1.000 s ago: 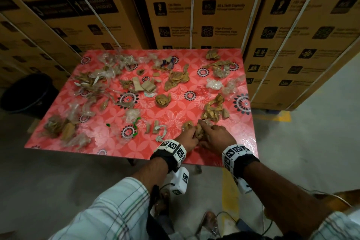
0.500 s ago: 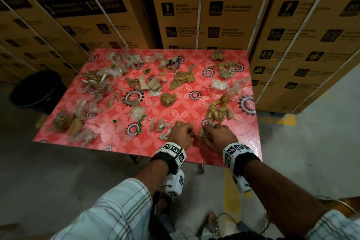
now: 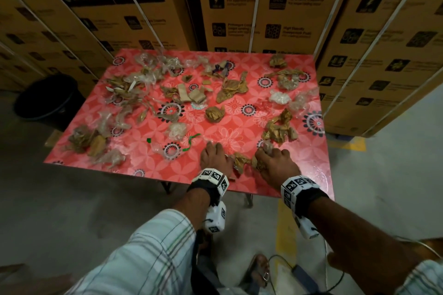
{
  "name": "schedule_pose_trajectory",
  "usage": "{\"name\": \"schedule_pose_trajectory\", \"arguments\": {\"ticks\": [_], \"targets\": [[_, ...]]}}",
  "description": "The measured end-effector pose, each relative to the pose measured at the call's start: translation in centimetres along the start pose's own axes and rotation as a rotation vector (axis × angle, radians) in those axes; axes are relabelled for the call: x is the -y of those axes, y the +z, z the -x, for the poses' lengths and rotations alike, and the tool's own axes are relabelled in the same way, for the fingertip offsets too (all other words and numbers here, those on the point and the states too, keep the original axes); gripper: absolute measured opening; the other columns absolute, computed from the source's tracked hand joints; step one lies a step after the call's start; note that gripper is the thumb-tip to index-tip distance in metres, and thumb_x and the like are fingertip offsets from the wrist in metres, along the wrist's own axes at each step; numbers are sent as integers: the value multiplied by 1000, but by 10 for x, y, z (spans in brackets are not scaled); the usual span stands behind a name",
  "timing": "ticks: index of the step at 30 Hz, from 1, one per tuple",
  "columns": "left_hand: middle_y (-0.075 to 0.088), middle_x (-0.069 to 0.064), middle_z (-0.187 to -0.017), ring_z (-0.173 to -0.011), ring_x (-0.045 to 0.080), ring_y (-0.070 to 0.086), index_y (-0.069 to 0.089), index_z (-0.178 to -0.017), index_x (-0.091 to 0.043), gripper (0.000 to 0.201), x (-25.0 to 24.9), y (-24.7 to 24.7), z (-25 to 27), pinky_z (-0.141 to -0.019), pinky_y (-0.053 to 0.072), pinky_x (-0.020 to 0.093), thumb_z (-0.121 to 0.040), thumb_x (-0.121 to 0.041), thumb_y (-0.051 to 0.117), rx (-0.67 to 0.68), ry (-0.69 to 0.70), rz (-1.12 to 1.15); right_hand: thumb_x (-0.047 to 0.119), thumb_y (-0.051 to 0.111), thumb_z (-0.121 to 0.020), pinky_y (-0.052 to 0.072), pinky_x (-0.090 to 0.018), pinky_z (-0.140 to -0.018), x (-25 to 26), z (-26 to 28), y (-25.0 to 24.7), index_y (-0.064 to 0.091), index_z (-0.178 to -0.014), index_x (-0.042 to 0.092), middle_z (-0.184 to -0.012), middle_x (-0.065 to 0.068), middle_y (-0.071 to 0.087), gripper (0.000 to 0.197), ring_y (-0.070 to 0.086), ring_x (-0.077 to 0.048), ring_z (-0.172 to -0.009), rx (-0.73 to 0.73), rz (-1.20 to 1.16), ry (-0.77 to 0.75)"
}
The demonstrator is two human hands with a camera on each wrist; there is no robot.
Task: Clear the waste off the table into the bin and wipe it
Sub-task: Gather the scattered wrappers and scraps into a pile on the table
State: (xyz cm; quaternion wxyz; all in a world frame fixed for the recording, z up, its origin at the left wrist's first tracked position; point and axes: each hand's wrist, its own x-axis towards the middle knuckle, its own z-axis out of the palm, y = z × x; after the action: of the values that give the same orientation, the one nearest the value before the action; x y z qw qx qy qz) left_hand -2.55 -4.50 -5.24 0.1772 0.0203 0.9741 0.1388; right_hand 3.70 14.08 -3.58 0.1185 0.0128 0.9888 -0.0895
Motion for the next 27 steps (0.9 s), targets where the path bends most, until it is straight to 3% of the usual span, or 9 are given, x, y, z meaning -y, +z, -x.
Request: {"name": "schedule_pose_trajectory", "arguments": {"ticks": [4,11,16,18,20,22,23,25,27], "targets": [[2,9,-163,-147,34,7,15,-155,-15,68,-30,4,11,-120,10,46,-100,-53,26,117,10,135,43,54,-85,47,-41,-74,2,0,2,39,-132,32,-117,-19,51,51,45,-36,-104,-18,-2,-14],[0,8,-163,-147,36,5,22,-151,-17,84,-32,21,22,-118,12,45,-75,-24,56,158,201,186,31,61,-77,48,-43,-72,-1,6,4,41,-132,31,-117,-22,51,58,45,-38,-104,-25,-45,-36],[-5,10,-163,-150,29,-3,21,-153,-10,76,-45,22,31,-121,7,40,-84,4,46,175,234,486,61,57,-68,45,-49,-85,-1,10,9,35,-141,16,-124,-24,50,89,47,-41,-105,10,9,-182],[-2,6,-164,-151,23,1,19,-154,-10,70,-60,18,32,-123,7,37,-89,0,42,235,184,639,69,63,-62,40,-49,-96,0,10,12,25,-146,12,-134,-24,42,108,42,-42,-114,45,49,-198],[19,8,-161,-148,26,20,33,-149,-20,65,-66,18,29,-120,20,46,-86,-22,46,273,118,808,74,65,-57,38,-48,-101,0,8,13,15,-148,15,-140,-22,32,119,33,-41,-123,95,68,-159],[56,17,-131,-116,36,57,58,-119,-39,43,-68,18,27,-97,48,49,-77,-31,52,269,30,1047,73,63,-60,39,-48,-100,2,9,13,15,-146,17,-138,-21,31,114,31,-39,-123,94,60,-137],[65,17,-108,-92,33,65,64,-100,-43,27,-72,11,30,-78,53,40,-82,-26,52,234,-4,1127,71,61,-63,41,-47,-98,3,9,13,16,-146,18,-137,-21,32,109,32,-39,-122,80,45,-135],[69,3,-71,-60,17,65,71,-74,-30,41,-76,7,27,-56,51,24,-99,-21,41,249,-33,1203,70,54,-69,42,-47,-96,5,11,13,16,-147,18,-136,-21,34,101,33,-39,-121,41,36,-122],[68,-5,-58,-50,8,63,72,-62,-25,58,-78,4,26,-51,48,20,-105,-25,32,365,-57,1389,65,51,-73,44,-46,-94,6,11,18,19,-146,19,-133,-23,37,92,36,-39,-119,-8,13,-113]]}}
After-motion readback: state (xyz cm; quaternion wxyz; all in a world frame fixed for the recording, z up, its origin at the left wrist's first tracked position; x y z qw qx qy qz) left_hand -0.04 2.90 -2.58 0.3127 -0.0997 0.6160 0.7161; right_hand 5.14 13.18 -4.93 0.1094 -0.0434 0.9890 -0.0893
